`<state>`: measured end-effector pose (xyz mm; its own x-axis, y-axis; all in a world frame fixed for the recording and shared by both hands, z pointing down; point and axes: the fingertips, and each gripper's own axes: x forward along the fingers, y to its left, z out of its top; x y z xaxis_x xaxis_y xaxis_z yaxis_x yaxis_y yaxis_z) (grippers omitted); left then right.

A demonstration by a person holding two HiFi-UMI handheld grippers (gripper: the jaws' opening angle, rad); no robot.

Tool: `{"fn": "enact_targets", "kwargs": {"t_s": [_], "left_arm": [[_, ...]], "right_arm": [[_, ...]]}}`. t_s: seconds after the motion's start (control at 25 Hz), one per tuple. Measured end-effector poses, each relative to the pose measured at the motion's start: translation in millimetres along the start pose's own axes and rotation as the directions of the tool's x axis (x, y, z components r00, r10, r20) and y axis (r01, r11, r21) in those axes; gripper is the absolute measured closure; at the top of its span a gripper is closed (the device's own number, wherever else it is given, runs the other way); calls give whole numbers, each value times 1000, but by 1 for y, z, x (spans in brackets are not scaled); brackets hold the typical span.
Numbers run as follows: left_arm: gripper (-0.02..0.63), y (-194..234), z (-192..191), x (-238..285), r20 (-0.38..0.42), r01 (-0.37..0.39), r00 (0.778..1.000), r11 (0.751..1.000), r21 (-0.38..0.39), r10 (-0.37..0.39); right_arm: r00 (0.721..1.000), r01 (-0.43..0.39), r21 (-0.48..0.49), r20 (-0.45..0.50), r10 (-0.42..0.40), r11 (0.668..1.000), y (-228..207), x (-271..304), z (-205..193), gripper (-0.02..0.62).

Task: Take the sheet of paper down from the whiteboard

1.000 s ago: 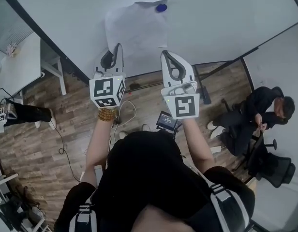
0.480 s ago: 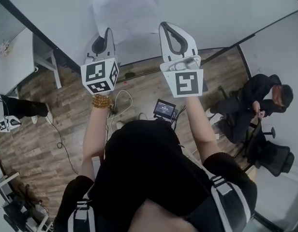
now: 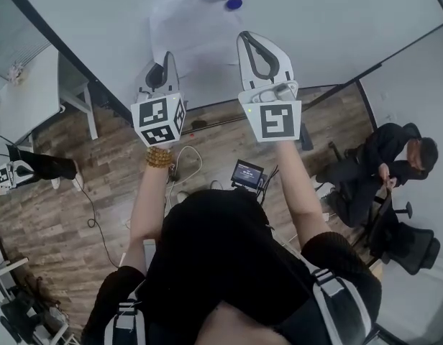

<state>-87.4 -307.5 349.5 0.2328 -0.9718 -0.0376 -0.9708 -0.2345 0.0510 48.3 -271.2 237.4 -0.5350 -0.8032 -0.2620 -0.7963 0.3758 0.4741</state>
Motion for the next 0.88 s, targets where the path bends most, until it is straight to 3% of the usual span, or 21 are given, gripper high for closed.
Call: {"fn": "enact_targets", "kwargs": {"t_s": [0.4,0.88], "left_arm": [[597,3,3,1,1,-11,1000,1000,-5,11],[597,1,1,4,-9,-12,1000,1000,-17,12]], "right_arm": [[999,46,-55,22,-45,997,-14,22,6,592],[997,61,-99,-40,-65,993,-22,46,-5,496]]}}
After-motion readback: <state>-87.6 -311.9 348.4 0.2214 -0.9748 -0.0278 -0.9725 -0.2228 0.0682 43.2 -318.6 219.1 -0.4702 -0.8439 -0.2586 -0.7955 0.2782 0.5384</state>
